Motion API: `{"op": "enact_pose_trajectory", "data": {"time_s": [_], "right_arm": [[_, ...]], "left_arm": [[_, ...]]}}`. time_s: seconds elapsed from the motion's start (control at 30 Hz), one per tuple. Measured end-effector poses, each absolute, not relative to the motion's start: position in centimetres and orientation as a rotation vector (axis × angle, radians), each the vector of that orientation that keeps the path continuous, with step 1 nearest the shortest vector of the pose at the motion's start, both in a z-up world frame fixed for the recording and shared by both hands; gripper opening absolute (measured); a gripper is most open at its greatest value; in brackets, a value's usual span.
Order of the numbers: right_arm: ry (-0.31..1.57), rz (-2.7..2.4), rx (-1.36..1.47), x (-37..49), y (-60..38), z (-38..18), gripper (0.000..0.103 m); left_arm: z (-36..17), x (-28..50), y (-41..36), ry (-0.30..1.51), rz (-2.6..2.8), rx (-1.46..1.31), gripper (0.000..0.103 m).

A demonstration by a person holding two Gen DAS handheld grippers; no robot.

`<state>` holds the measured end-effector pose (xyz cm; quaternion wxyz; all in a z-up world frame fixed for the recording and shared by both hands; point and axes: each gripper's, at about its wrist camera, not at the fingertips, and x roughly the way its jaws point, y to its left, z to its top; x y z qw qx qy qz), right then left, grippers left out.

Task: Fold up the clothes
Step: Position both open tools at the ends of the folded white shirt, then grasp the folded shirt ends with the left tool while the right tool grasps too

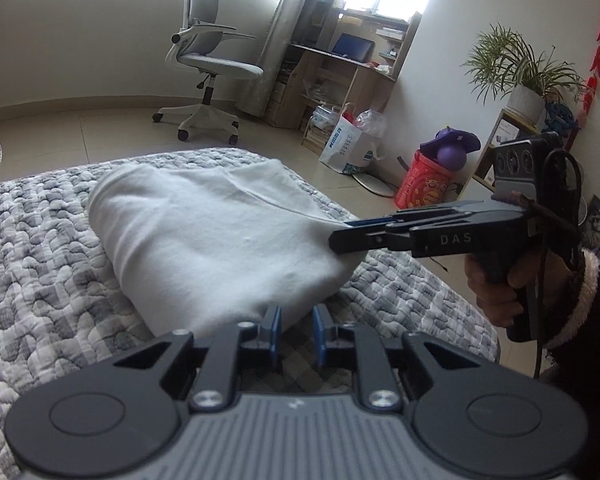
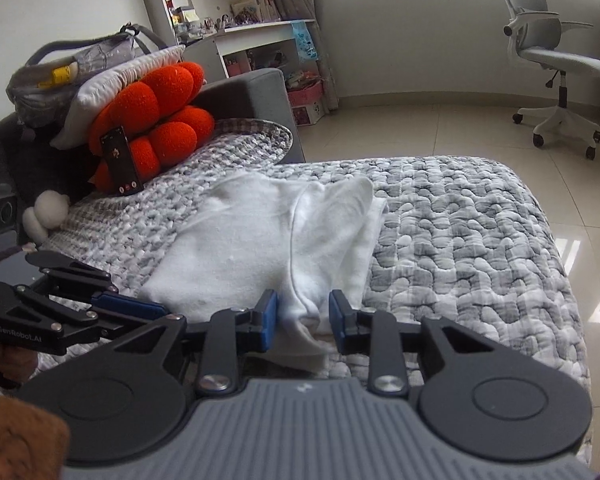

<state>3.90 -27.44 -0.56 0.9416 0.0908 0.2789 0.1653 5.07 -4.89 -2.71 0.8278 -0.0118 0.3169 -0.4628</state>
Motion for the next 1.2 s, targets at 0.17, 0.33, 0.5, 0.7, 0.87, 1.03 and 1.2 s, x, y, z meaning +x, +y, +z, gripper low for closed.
{"op": "enact_pose_trajectory", "data": {"time_s": [0.17, 0.33, 0.5, 0.7, 0.87, 1.03, 1.2], "right_arm": [[0.471, 0.296, 0.245, 3.5, -28.1, 0.6, 0.034], [0.423, 0.229, 0.207, 5.0, -25.8, 0.2, 0.034], [0.412, 0.202, 0.123, 7.0, -23.1, -0.8, 0.034], [0.451, 0.095, 0.117, 9.2, -22.7, -2.2, 0.024], [0.449, 0.070, 0.155, 9.4, -23.1, -2.5, 0.021], [0.445, 0.082, 0.187, 9.1, -23.5, -2.0, 0.021], [0.442, 0.106, 0.249, 7.9, -24.8, -0.8, 0.033]], "left_arm": [[-1.8, 5.6, -3.9, 0.589, -0.866, -0.113, 0.018], [-2.2, 6.3, -5.4, 0.552, -0.755, -0.118, 0.018], [-3.2, 7.3, -7.3, 0.527, -0.661, -0.092, 0.018], [-3.8, 9.4, -7.7, 0.529, -0.586, -0.135, 0.018], [-3.9, 10.4, -7.4, 0.509, -0.474, -0.184, 0.019], [-4.4, 11.3, -5.2, 0.542, -0.425, -0.311, 0.018], [-3.4, 11.4, -3.3, 0.586, -0.361, -0.401, 0.040]]}}
